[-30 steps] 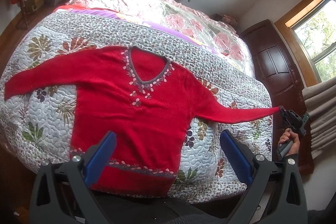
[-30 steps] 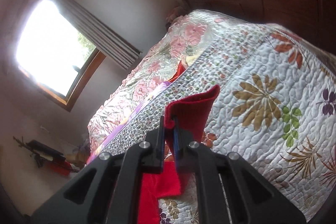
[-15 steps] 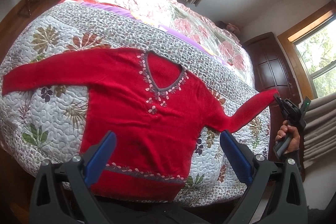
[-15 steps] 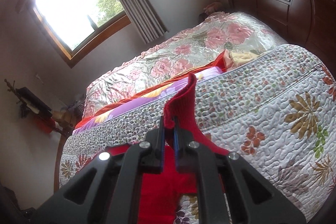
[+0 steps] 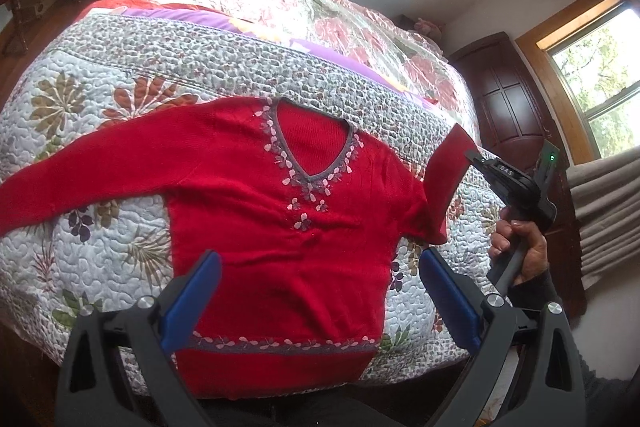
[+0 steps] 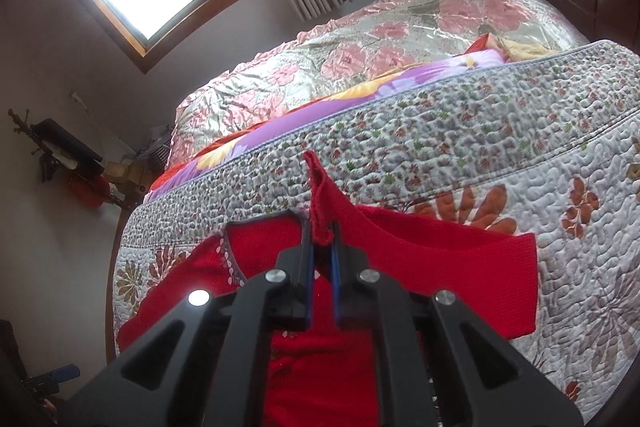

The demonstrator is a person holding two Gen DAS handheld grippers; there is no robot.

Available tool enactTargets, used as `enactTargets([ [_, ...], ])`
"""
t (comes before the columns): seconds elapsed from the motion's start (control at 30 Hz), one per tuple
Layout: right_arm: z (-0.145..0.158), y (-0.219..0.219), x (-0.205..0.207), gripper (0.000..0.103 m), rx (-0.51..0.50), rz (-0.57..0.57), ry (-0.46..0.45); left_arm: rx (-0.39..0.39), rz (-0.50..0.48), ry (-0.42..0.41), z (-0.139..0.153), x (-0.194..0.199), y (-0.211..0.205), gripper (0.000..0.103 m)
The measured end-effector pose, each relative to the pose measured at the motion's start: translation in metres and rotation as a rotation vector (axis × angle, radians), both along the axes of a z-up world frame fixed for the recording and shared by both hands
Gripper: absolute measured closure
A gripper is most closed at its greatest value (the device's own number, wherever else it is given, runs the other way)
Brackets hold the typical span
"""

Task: Fold small clothes
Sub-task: 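Lift the cuff with the right gripper and fold the sleeve across the chest, then open the right gripper to lay the sleeve below the neckline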

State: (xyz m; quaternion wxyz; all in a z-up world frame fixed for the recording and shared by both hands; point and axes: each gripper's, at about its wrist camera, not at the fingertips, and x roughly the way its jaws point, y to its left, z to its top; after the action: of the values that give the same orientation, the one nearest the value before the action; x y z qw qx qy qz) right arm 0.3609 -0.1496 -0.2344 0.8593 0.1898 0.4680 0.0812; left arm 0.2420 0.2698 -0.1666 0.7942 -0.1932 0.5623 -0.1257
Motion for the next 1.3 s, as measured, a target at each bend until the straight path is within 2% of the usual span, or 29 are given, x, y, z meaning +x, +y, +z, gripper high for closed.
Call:
enactTargets([
  [0.17, -0.049, 0.045, 0.005, 0.098, -0.034, 0.032, 0.083, -0.039, -0.061, 0.029, -0.022, 0.031, 0.002, 0.004],
  [0.43, -0.137, 0.115, 0.01, 0.098, -0.146, 0.11, 0.223, -0.256, -0.095, 0.109, -0.095, 0.097, -0.014, 0.004],
  [0.63, -0.172, 0.136, 0.004, 0.096, -0.2, 0.136, 0.282, -0.404, -0.109, 0.186, -0.145, 0.138, -0.035, 0.004],
  [0.77, -0.18, 0.138, -0.003, 0.08, -0.176, 0.168, 0.301, -0.501, -0.094, 0.261, -0.18, 0.161, -0.05, 0.004],
  [0.8, -0.179, 0.138, -0.008, 0.071, -0.172, 0.18, 0.305, -0.522, -0.086, 0.285, -0.19, 0.166, -0.054, 0.004],
  [0.83, -0.177, 0.137, -0.013, 0.068, -0.168, 0.19, 0.307, -0.533, -0.082, 0.311, -0.201, 0.17, -0.059, 0.004],
  [1.03, -0.16, 0.115, -0.074, 0.063, -0.105, 0.157, 0.352, -0.552, -0.103, 0.434, -0.262, 0.192, -0.098, 0.004],
  [1.3, -0.149, 0.093, -0.168, 0.06, -0.045, 0.082, 0.464, -0.503, -0.146, 0.49, -0.299, 0.205, -0.136, 0.004],
])
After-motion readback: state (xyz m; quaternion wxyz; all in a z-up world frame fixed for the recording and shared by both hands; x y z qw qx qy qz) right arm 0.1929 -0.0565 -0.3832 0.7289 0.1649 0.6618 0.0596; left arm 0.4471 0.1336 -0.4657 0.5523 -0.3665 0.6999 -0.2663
